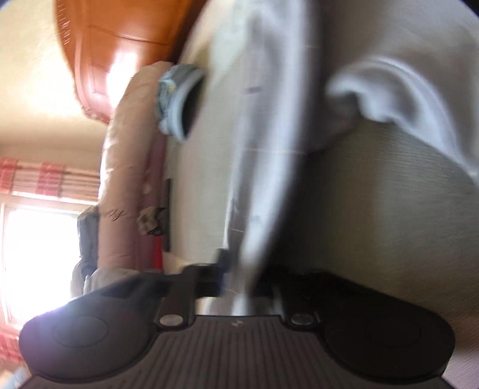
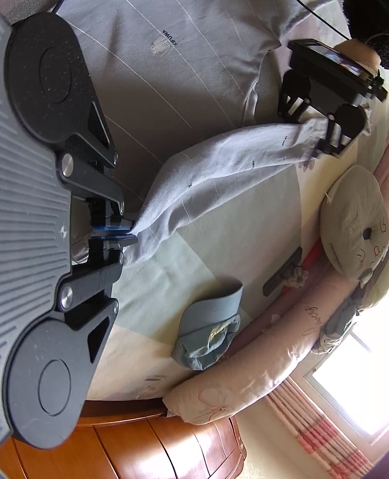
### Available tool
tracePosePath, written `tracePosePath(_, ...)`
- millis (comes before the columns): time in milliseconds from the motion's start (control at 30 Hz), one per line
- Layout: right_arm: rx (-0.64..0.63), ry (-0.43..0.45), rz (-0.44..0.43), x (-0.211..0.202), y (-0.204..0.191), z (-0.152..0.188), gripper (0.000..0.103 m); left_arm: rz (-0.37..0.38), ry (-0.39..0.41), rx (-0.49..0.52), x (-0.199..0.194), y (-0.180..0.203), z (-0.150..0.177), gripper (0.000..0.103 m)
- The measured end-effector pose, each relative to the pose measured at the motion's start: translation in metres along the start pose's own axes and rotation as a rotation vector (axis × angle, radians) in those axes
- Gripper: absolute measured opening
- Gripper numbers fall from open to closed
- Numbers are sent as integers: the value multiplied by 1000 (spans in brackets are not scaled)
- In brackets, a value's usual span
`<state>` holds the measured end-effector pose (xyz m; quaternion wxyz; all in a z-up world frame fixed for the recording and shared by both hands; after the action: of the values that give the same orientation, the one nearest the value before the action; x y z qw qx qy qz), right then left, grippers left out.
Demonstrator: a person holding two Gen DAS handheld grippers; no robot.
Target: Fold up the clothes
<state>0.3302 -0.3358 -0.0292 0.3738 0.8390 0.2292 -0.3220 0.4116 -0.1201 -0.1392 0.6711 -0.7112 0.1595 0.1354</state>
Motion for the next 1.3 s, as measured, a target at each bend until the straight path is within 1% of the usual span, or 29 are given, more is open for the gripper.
tracePosePath(67, 5, -2, 0, 1, -1, 0, 5, -15, 1, 0, -1, 5, -3, 0)
tracePosePath(133, 3, -4, 1, 2, -3, 1, 5, 10, 10, -22, -1, -2, 0, 1)
tracePosePath(233, -14, -6, 10, 3, -6, 1, 5, 13, 21, 19, -7, -5, -3, 1)
tracePosePath(367, -29, -1, 27, 3, -6, 1, 5, 4, 36, 42, -26, -20, -1, 1)
tracePosePath(433, -30, 2, 27, 2, -6, 1, 5, 14, 48, 64, -39, -24, 0, 1)
tracePosePath(633, -46, 16, 34, -9, -9, 5, 5, 73, 78, 103, -86, -29, 1, 1)
tracePosePath(700, -55, 27, 34, -16, -11, 8, 5, 96, 95, 131, -103, -26, 0, 1)
tracePosePath(800, -84, 39, 37, -26, -16, 13, 5, 150, 119, 157, -126, -17, -4, 1)
tracePosePath(933, -182, 21, 55, -35, -29, 24, 4, 211, 153, 190, -149, -1, -11, 1)
tracePosePath(1133, -428, -39, 130, -32, -58, 48, 4, 268, 200, 200, -165, 11, -24, 1)
tracePosePath(1300, -533, -53, 191, -31, -62, 58, 4, 354, 243, 178, -183, 9, -34, 1)
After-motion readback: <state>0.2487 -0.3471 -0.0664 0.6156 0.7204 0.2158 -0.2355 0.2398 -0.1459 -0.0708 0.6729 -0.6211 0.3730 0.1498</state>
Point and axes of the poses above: each gripper's, at about its wrist camera, not at the fingertips, and x roughly the way its jaws point, y to its right, z to its underside, the point moved 4 cm from there along x, roughly the way its jaws point, and after that the axes turned 1 degree about -z, right-handed, at the moved point
